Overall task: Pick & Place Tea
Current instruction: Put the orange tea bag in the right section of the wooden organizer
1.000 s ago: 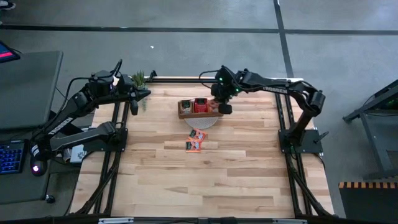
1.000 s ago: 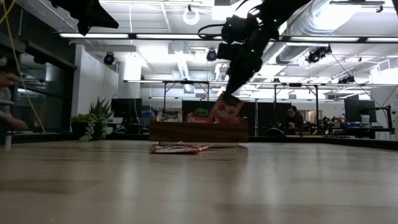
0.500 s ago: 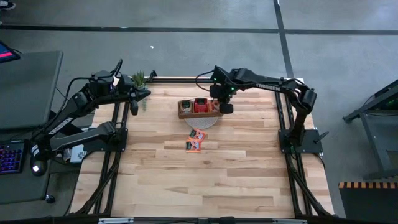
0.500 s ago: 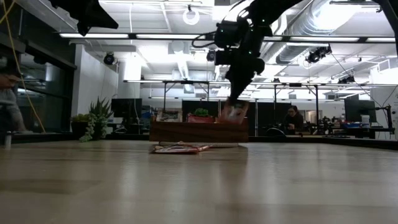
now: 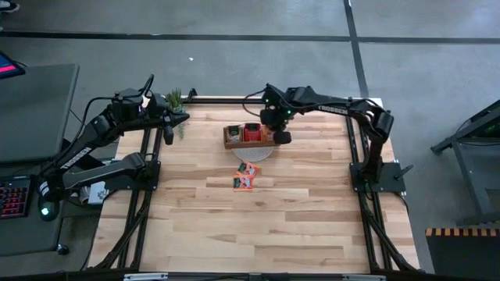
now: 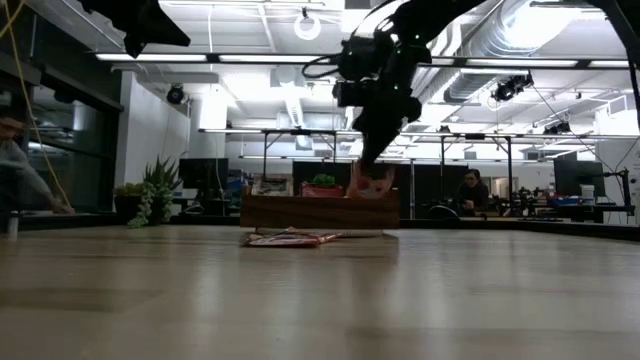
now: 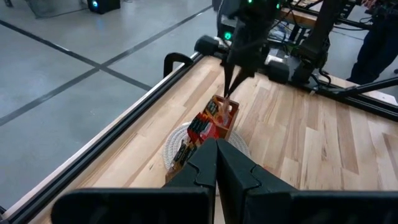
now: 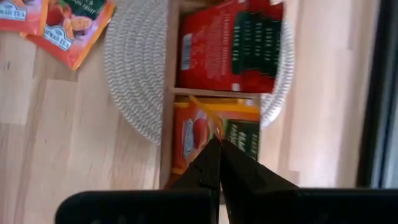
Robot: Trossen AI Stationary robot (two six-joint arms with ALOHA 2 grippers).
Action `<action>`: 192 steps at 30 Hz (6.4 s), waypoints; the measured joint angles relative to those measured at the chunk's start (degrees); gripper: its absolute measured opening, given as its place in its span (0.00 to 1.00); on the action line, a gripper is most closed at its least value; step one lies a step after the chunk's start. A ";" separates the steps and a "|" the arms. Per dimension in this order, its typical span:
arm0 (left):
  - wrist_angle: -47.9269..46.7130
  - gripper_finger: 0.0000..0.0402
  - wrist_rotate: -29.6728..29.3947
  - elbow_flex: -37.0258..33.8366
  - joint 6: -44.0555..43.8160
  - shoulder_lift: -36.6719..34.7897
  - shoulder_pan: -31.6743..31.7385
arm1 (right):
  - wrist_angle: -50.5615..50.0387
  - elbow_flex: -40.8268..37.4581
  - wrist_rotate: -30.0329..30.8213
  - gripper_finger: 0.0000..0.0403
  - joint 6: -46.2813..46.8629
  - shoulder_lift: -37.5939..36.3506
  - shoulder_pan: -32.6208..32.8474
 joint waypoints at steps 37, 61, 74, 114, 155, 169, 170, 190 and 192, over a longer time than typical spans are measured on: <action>-0.02 0.00 -0.01 0.00 -0.02 0.00 0.00 | 0.89 3.32 3.85 0.06 -0.37 5.35 2.11; -1.97 0.00 -0.02 0.00 -0.54 -0.02 0.00 | -3.13 7.32 4.93 0.41 5.32 2.12 2.92; -2.64 0.00 0.11 -1.59 -5.52 -0.04 0.00 | -3.00 11.25 -13.14 0.39 14.16 -1.58 6.32; 23.01 0.00 -9.31 -28.90 -36.17 2.29 -25.47 | 38.72 -19.63 -11.45 0.00 23.80 -1.39 19.03; 58.67 0.00 -22.47 -24.72 -75.20 45.09 -44.72 | 46.04 -21.86 -7.76 0.00 18.57 5.36 24.74; 53.05 0.00 -21.82 -24.70 -74.97 45.09 -44.72 | 45.79 -21.85 -9.86 0.00 20.61 9.03 24.48; 52.77 0.00 -21.60 -24.70 -74.97 45.09 -44.72 | 45.65 -21.84 -9.89 0.00 21.05 9.09 24.34; 49.63 0.10 -18.26 -24.70 -81.75 45.09 -44.63 | 48.15 -21.73 -12.93 0.00 24.64 12.05 23.83; 49.70 0.17 -18.32 -24.70 -82.84 45.09 -44.61 | 48.18 -21.75 -12.92 0.00 24.64 12.07 23.83</action>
